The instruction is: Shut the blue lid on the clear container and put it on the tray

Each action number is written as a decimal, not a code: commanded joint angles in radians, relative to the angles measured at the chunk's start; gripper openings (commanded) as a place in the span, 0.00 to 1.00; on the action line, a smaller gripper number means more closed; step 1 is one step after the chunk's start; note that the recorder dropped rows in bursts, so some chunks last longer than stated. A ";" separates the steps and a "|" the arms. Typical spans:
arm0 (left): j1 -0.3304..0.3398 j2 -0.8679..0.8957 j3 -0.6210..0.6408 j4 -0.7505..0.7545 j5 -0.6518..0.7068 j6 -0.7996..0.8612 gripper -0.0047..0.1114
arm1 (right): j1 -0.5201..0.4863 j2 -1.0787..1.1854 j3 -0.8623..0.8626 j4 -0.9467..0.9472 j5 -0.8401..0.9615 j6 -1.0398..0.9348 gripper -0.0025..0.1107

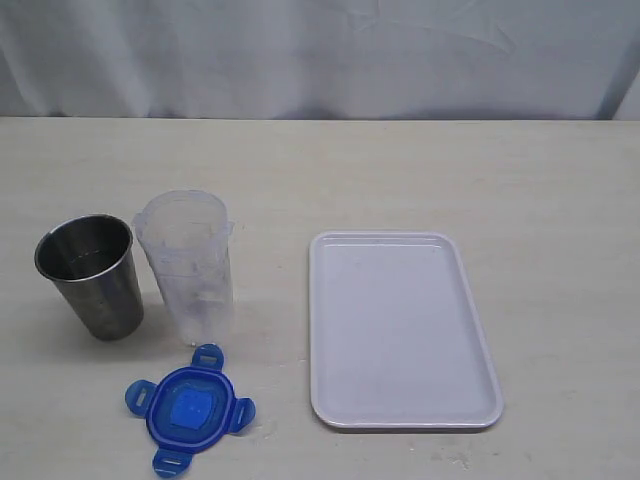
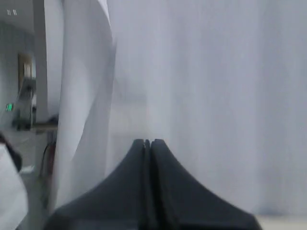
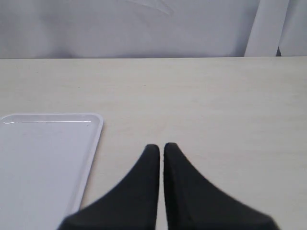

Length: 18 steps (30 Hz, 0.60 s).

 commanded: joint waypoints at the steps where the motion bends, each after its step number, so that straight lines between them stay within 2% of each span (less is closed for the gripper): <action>1: 0.001 -0.001 0.003 0.041 -0.376 -0.251 0.04 | -0.001 -0.004 0.002 -0.006 -0.012 -0.006 0.06; 3: 0.001 0.009 -0.011 0.150 -0.380 -0.283 0.04 | -0.001 -0.004 0.002 -0.006 -0.012 -0.006 0.06; 5: 0.001 0.060 -0.044 0.198 -0.380 -0.323 0.05 | -0.001 -0.004 0.002 -0.006 -0.012 -0.006 0.06; 7: 0.001 0.133 -0.085 0.222 -0.382 -0.340 0.11 | -0.001 -0.004 0.002 -0.006 -0.012 -0.006 0.06; 11: 0.001 0.278 -0.130 0.231 -0.379 -0.373 0.40 | -0.001 -0.004 0.002 -0.006 -0.012 -0.006 0.06; 13: 0.001 0.343 -0.132 0.296 -0.359 -0.424 0.61 | -0.001 -0.004 0.002 -0.006 -0.012 -0.006 0.06; 15: 0.001 0.398 -0.132 0.378 -0.333 -0.484 0.76 | -0.001 -0.004 0.002 -0.006 -0.012 -0.006 0.06; 16: 0.001 0.425 -0.132 0.440 -0.313 -0.534 0.80 | -0.001 -0.004 0.002 -0.006 -0.012 -0.006 0.06; 18: 0.001 0.474 -0.132 0.563 -0.279 -0.625 0.82 | -0.001 -0.004 0.002 -0.006 -0.012 -0.006 0.06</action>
